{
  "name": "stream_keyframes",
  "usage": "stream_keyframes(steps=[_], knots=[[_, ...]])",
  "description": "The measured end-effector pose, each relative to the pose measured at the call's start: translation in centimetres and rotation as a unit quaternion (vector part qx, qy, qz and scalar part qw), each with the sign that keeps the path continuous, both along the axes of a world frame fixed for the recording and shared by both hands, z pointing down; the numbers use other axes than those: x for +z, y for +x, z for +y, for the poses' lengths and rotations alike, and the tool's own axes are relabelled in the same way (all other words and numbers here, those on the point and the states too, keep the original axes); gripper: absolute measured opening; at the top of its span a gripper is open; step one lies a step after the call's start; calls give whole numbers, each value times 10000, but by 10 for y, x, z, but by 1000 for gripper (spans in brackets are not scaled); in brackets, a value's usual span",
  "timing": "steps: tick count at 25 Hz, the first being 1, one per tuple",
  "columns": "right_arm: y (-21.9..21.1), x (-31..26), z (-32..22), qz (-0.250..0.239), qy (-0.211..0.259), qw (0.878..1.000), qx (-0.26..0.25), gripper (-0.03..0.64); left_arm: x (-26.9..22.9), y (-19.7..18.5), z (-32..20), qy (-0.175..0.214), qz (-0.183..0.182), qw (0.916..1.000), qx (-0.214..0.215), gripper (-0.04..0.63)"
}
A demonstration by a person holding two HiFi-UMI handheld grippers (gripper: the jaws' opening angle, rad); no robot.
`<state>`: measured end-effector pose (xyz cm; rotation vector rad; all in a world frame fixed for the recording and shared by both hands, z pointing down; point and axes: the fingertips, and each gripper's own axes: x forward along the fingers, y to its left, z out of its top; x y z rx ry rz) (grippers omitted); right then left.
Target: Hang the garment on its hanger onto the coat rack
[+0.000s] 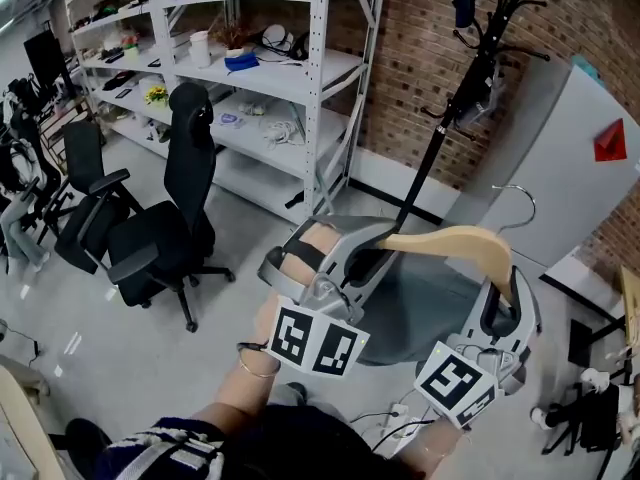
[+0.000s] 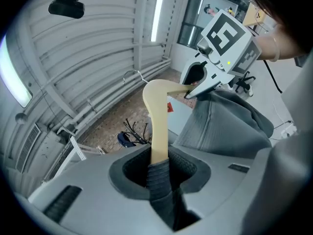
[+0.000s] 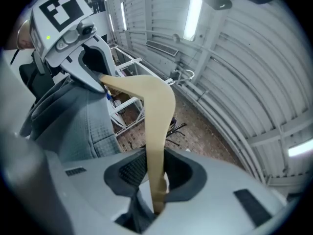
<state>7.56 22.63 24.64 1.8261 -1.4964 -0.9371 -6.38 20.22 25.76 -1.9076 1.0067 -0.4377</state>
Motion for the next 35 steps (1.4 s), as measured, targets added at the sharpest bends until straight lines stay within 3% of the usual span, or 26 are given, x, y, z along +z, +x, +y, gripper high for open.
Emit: stream_keyframes(steps=[12,35], knots=[[5,14,-44,-54,-77,9997,-232,100,16,4,-37,-127,9,9997,-221,95],[51,4,-247,-56,-123,9991,409,100,8,55,-259,-97,124,9986,495,95]])
